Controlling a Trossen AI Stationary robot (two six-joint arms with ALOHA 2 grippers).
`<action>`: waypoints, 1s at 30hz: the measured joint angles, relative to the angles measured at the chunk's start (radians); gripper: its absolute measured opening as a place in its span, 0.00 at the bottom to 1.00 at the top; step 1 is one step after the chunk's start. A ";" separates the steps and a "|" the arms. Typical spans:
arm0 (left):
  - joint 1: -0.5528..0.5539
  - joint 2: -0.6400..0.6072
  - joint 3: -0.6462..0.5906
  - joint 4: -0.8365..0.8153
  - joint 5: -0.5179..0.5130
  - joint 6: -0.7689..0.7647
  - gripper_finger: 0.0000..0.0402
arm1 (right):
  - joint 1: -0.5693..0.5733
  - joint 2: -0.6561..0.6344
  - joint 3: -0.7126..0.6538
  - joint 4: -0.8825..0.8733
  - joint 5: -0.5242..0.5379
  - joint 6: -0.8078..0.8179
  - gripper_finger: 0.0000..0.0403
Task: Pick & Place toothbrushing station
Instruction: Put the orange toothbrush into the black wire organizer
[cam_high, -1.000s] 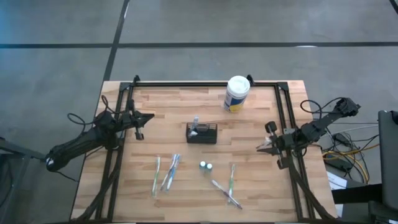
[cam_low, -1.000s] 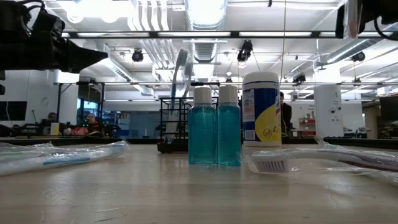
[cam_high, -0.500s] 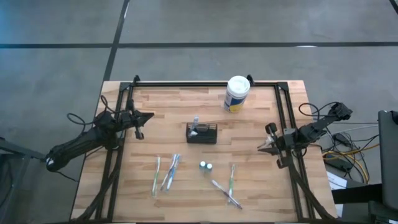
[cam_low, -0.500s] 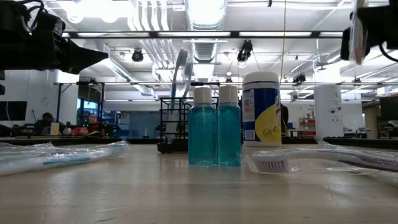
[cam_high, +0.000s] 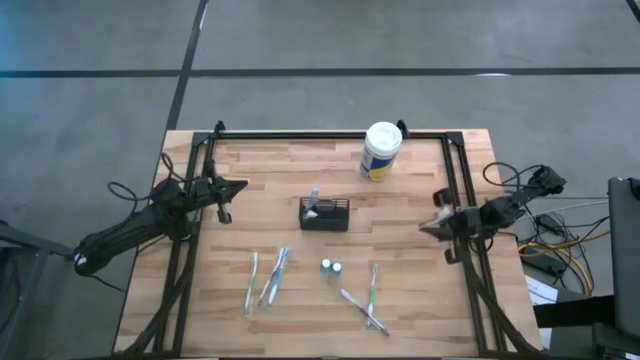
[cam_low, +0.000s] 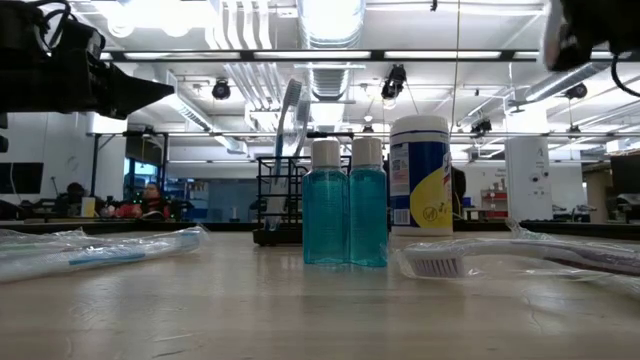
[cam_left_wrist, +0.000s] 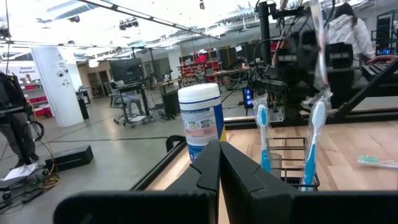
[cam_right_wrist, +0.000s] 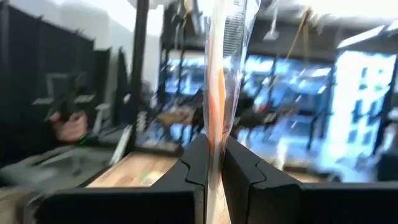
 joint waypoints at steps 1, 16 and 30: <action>0.000 0.000 0.000 0.000 0.000 -0.001 0.02 | -0.012 0.013 0.026 -0.002 0.001 -0.013 0.04; 0.000 0.000 0.000 0.000 0.000 -0.001 0.02 | -0.406 0.620 0.559 -0.117 -0.240 0.009 0.04; 0.000 0.000 0.000 0.014 0.000 0.003 0.02 | -0.734 1.122 0.655 0.205 -0.687 0.108 0.04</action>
